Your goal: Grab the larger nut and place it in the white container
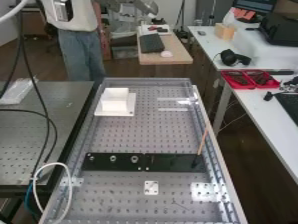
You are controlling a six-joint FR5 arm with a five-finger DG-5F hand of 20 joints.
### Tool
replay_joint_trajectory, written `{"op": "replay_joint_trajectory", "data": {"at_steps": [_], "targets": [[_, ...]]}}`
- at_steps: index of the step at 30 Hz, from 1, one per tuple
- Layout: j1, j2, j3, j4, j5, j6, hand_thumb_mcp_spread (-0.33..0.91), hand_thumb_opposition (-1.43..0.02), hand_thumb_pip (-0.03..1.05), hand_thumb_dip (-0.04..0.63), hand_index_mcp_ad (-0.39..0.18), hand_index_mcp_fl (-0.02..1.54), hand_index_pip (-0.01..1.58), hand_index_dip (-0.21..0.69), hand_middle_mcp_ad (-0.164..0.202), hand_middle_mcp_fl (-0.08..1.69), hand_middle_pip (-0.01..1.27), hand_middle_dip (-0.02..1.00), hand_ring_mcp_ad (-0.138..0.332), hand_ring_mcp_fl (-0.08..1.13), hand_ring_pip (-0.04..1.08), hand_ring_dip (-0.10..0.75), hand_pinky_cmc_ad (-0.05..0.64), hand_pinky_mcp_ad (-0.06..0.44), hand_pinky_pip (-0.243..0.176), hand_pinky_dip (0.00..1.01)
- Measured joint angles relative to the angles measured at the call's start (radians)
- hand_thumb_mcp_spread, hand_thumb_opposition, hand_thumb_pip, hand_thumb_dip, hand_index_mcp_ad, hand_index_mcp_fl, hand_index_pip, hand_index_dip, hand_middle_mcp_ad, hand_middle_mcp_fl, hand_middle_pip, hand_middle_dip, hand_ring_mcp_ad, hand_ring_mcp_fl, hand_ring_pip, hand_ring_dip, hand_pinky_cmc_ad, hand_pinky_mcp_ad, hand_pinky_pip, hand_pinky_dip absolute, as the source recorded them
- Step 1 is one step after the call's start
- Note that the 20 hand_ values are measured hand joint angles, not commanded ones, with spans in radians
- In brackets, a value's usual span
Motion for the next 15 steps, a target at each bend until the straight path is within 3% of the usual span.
{"op": "replay_joint_trajectory", "data": {"at_steps": [11,15], "targets": [[-0.002,0.003,-0.016,-0.008,0.022,-0.012,0.21,-0.71,0.48,0.061,-0.024,0.02,0.09,-0.003,0.072,0.01,0.12,0.22,0.169,0.00,0.08,0.141,0.396,0.330,-0.103,0.62],[-0.007,0.008,-0.062,0.020,0.030,0.000,0.21,-0.71,0.48,0.063,-0.023,0.02,0.08,-0.012,0.066,0.01,0.12,0.22,0.169,0.00,0.08,0.138,0.398,0.330,-0.106,0.63]]}}
